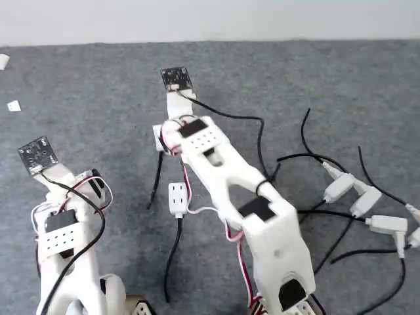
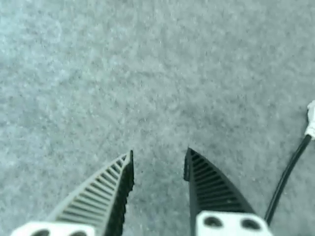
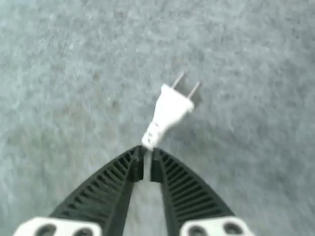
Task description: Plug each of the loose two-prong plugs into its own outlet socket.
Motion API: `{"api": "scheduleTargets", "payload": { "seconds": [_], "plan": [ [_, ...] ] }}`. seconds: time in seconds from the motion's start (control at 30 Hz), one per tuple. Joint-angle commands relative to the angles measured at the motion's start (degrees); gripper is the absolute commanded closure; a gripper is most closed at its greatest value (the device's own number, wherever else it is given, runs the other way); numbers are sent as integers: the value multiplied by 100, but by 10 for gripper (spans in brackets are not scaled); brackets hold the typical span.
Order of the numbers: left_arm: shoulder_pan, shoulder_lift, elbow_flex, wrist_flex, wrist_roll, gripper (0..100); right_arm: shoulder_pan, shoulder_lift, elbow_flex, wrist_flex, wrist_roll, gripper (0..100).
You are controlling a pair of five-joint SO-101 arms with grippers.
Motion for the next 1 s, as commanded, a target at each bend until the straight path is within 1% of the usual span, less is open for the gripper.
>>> {"api": "scheduleTargets", "payload": {
  "seconds": [0.0, 0.07, 0.2, 0.33, 0.4, 0.47, 0.53, 0.83, 0.9, 0.97],
  "plan": [
    [35, 123, -119, -193, -26, 852, -66, 884, -2119, 690, -316, 899],
    [79, 527, -277, -229, -35, 852, -75, 1473, -3086, 1103, -413, 887],
    [62, 1697, -910, -229, -290, 852, -66, 2624, -4844, 1824, -413, 887],
    [-62, 2769, -1596, -167, -290, 852, -66, 3495, -6286, 2448, -422, 887],
    [-141, 2980, -1895, 141, -290, 852, -48, 3767, -6769, 2800, -422, 887],
    [-158, 3033, -2018, 308, -308, 852, -75, 3916, -7007, 3213, -422, 889],
    [-158, 3033, -2009, 273, -308, 852, -101, 3934, -7077, 3495, -422, 889],
    [-167, 3033, -2000, 290, -316, 852, -154, 3943, -7086, 3662, -352, 892],
    [-167, 3033, -2000, 290, -316, 852, -154, 3943, -7086, 3653, -211, 923],
    [-167, 3033, -2000, 290, -316, 852, -154, 3943, -7086, 3653, -123, 995]
  ]
}}
